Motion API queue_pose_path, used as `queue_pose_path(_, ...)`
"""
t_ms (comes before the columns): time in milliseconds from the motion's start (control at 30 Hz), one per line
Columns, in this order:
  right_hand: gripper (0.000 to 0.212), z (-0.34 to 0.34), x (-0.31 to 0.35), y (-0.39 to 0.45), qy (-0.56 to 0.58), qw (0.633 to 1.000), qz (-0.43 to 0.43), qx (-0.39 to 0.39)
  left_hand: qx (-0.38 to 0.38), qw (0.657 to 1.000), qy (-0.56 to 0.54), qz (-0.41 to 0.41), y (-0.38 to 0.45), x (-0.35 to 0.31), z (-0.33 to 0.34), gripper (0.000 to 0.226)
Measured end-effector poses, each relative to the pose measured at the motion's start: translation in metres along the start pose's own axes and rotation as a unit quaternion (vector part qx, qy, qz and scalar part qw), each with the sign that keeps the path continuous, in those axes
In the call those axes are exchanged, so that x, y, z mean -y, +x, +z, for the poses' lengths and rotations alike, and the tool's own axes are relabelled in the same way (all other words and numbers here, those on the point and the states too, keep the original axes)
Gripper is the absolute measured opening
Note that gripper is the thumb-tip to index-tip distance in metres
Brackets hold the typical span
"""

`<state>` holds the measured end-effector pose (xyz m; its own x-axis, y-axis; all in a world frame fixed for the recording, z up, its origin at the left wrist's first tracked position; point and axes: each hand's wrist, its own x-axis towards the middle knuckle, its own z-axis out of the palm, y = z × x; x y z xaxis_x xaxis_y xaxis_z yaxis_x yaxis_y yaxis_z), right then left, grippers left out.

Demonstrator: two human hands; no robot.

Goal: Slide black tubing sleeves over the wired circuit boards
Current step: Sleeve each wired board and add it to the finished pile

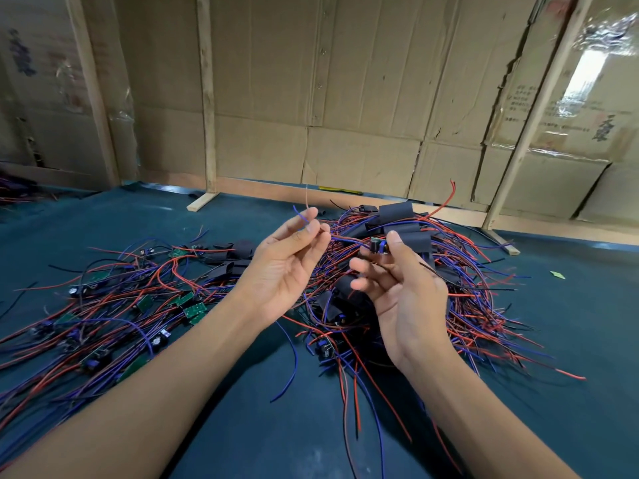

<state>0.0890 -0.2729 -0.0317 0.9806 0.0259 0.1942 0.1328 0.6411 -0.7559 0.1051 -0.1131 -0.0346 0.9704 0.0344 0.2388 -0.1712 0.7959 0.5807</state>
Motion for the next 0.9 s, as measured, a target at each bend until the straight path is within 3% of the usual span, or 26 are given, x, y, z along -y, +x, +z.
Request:
queue_pose_path(200,0.037,-0.006,0.009,0.005,0.049,0.998,0.042,0.015,-0.097,0.995,-0.013,0.005,0.006,-0.015,-0.013,0.013)
queue_pose_path(267,0.043,-0.007,0.012,0.006,0.056,0.996,0.06,0.016,-0.155,0.985,0.06,0.035,0.011,-0.023,-0.023,0.011)
queue_pose_path(333,0.041,-0.006,0.014,0.006,0.059,0.996,0.07,0.017,-0.225,0.952,0.196,0.062,0.015,-0.027,-0.033,0.004)
queue_pose_path(400,0.029,-0.004,0.015,0.006,0.063,0.995,0.069,0.022,-0.281,0.88,0.372,0.093,0.019,-0.027,-0.046,0.012)
queue_pose_path(433,0.022,-0.003,0.015,0.006,0.066,0.995,0.065,0.028,-0.295,0.822,0.473,0.116,0.021,-0.028,-0.053,0.016)
queue_pose_path(567,0.016,-0.003,0.012,0.005,0.074,0.995,0.051,0.052,-0.216,0.487,0.838,0.119,0.019,-0.034,-0.076,0.036)
queue_pose_path(600,0.018,-0.004,0.011,0.005,0.067,0.995,0.049,0.054,-0.185,0.417,0.883,0.109,0.018,-0.034,-0.08,0.038)
queue_pose_path(633,0.018,-0.004,0.011,0.005,0.058,0.995,0.05,0.057,-0.162,0.371,0.91,0.09,0.018,-0.032,-0.081,0.037)
queue_pose_path(667,0.016,-0.005,0.01,0.005,0.046,0.996,0.051,0.06,-0.15,0.348,0.923,0.059,0.018,-0.03,-0.082,0.036)
queue_pose_path(767,0.016,-0.006,0.008,0.005,0.009,0.996,0.052,0.078,-0.137,0.327,0.935,-0.023,0.019,-0.026,-0.084,0.04)
queue_pose_path(900,0.015,-0.008,0.009,0.006,-0.002,0.995,0.054,0.088,-0.124,0.349,0.929,-0.011,0.022,-0.032,-0.083,0.035)
